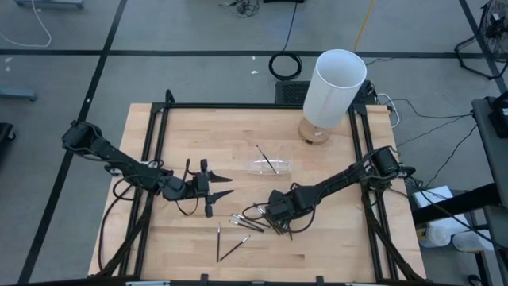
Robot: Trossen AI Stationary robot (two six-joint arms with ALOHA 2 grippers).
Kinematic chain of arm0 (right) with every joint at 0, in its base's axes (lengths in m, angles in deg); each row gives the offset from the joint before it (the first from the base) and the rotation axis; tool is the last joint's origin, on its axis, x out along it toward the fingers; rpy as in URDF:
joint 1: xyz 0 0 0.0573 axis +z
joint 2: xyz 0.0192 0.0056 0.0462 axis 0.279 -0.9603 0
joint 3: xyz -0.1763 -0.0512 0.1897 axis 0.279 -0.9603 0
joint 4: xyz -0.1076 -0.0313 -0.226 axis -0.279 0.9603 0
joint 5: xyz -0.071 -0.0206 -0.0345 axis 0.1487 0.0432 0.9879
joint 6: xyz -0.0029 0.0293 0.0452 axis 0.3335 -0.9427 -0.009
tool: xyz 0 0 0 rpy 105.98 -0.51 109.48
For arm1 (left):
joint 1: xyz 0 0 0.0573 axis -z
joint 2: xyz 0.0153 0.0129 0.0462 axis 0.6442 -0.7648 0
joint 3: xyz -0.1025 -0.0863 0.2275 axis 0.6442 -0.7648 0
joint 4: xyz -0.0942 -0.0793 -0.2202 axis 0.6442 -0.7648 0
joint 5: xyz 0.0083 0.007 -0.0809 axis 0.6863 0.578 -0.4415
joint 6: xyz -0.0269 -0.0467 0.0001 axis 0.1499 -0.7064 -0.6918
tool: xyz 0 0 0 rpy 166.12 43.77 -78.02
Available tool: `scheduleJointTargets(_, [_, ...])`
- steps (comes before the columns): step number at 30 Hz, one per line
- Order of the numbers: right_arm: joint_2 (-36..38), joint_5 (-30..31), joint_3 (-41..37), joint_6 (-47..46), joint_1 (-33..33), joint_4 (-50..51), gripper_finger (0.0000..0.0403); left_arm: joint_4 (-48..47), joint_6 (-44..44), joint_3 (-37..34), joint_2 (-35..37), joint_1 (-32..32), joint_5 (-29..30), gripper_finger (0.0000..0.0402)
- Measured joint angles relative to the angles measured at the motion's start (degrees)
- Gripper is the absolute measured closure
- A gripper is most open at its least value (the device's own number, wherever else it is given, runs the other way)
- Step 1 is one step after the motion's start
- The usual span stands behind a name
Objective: Put items in baskets/containers
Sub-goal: Put the black eyeshadow brush into the right section of the transparent organizer
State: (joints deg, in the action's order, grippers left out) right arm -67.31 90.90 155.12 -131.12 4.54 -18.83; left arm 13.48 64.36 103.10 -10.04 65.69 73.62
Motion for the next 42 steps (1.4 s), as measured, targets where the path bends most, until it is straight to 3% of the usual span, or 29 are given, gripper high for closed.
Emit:
scheduleJointTargets(11, [-0.04, -0.95, -0.07, 3.20, 1.04, -0.61, 0.0397, -0.01, -0.24, 0.00, 0.00, 0.07, -0.02, 0.0231])
scheduleJointTargets(20, [0.65, 1.47, -0.09, 5.10, 1.21, -1.07, 0.0400, -0.04, -0.24, 0.00, 0.00, 0.07, -0.02, 0.0231])
scheduleJointTargets(34, [10.32, 8.19, -0.33, 10.17, 2.40, -4.76, 0.0402, -0.23, -0.22, 0.00, 0.00, 0.11, -1.03, 0.0231])
scheduleJointTargets(42, [17.68, 19.54, -0.31, 17.37, 5.15, -12.30, 0.0403, -0.59, -0.15, -0.02, 0.00, 0.11, -1.05, 0.0231])
